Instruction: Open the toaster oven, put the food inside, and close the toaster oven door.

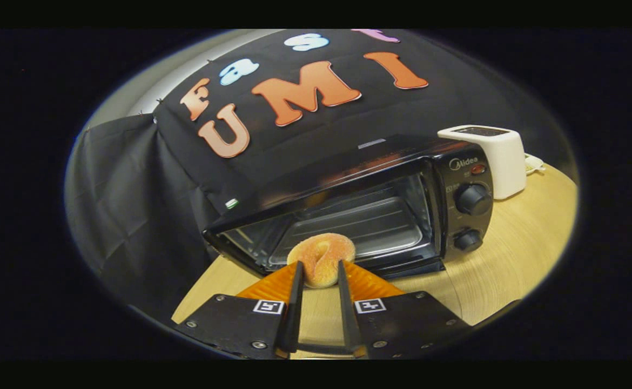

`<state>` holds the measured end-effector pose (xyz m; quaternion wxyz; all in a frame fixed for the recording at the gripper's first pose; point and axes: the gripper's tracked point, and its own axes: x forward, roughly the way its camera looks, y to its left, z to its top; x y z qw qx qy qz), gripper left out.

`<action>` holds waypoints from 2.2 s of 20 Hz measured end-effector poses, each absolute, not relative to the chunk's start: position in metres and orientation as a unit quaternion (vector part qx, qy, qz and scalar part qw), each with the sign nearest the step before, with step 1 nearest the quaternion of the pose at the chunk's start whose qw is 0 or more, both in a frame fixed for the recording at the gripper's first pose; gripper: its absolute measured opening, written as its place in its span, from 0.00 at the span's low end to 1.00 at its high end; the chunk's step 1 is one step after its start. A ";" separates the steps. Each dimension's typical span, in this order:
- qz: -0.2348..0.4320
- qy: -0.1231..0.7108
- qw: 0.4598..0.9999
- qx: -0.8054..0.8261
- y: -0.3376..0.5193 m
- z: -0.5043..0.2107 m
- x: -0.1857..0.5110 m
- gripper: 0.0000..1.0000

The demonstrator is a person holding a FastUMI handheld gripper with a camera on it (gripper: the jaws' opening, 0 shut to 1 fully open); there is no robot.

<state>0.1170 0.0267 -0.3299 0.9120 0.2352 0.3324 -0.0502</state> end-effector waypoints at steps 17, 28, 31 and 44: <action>-0.073 0.334 0.932 0.122 0.007 -0.355 0.152 0.65; -0.005 0.337 0.938 0.080 0.039 -0.300 0.053 0.90; 0.002 0.367 0.928 0.063 0.044 -0.313 0.024 0.90; -0.014 0.440 0.894 0.085 0.049 -0.352 -0.060 0.91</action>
